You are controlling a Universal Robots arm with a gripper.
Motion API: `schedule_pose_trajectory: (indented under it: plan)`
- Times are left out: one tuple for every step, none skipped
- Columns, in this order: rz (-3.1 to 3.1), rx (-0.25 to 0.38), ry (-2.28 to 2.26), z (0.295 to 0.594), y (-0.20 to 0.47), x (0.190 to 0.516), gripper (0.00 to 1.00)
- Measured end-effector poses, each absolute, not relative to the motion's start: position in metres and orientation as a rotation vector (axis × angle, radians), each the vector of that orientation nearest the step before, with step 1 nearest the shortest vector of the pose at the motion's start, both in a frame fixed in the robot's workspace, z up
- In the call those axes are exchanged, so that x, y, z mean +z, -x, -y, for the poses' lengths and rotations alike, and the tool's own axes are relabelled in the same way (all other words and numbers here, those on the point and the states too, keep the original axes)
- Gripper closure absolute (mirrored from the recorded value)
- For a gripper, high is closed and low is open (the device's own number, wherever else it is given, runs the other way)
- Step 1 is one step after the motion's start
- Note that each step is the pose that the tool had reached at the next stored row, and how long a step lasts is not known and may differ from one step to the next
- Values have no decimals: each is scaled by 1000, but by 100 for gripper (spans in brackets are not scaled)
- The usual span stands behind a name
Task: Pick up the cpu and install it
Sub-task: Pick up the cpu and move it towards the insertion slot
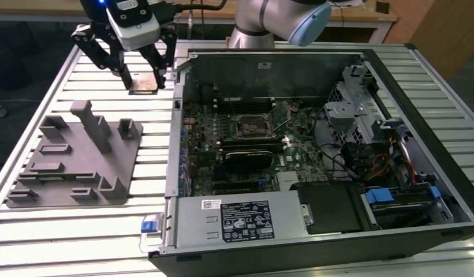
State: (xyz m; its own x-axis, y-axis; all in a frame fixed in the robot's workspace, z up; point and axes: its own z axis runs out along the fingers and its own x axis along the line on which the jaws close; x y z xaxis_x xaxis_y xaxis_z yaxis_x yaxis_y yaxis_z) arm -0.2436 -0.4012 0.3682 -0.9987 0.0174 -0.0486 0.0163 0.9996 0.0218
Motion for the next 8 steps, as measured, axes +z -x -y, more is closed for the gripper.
schedule_pose_trajectory:
  plan:
    - [-3092, 33, -26, 401, 243, 368, 45]
    - [-3092, 33, -26, 401, 242, 368, 45]
    - [-3092, 33, -26, 401, 240, 368, 45]
    - [-3093, 33, -26, 401, 239, 368, 45]
    - [-3093, 33, -26, 401, 238, 368, 45]
    - [-3093, 33, -26, 401, 237, 368, 45]
    - [-3092, 33, -26, 401, 236, 368, 45]
    - [-3093, 33, -26, 401, 235, 368, 45]
